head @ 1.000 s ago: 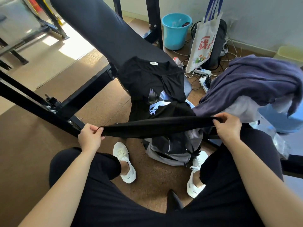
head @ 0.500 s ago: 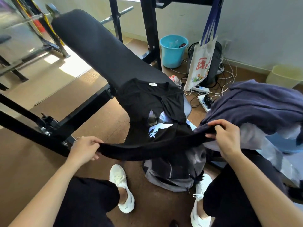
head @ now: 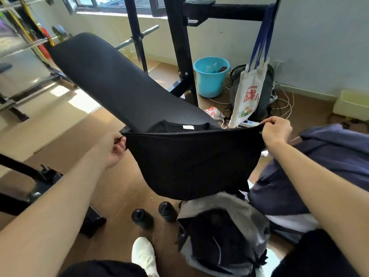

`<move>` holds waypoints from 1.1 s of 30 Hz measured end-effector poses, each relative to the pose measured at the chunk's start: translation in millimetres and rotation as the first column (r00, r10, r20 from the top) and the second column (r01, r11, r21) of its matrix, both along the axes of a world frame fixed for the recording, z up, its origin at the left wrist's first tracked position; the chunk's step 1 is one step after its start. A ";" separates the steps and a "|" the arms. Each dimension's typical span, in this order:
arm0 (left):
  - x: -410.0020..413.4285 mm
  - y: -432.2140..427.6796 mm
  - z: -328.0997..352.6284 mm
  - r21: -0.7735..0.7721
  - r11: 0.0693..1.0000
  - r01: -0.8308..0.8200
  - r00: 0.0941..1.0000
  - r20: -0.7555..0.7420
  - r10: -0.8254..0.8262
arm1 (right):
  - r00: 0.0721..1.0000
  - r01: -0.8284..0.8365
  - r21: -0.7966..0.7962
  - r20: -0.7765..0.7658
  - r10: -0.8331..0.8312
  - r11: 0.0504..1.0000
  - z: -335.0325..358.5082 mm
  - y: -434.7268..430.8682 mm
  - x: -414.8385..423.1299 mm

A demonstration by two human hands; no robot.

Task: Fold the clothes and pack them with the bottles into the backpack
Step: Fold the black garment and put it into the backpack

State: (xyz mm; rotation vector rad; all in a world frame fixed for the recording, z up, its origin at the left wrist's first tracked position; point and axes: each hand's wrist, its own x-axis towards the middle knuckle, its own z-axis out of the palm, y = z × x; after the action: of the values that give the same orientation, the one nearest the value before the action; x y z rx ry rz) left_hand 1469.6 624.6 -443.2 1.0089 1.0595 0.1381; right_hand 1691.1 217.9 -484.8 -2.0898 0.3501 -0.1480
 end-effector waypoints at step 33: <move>0.5 -66.2 -171.2 0.512 0.813 0.277 0.961 -0.137 -0.241 | 0.763 -0.173 0.377 -0.533 0.366 0.910 -171.3 40.3 -11.7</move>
State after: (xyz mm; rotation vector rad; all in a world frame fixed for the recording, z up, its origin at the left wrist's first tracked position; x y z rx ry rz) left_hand 1470.1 558.4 -614.4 1.6618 0.9480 0.1783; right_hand 1679.4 258.2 -656.0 -1.8009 0.4021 0.7225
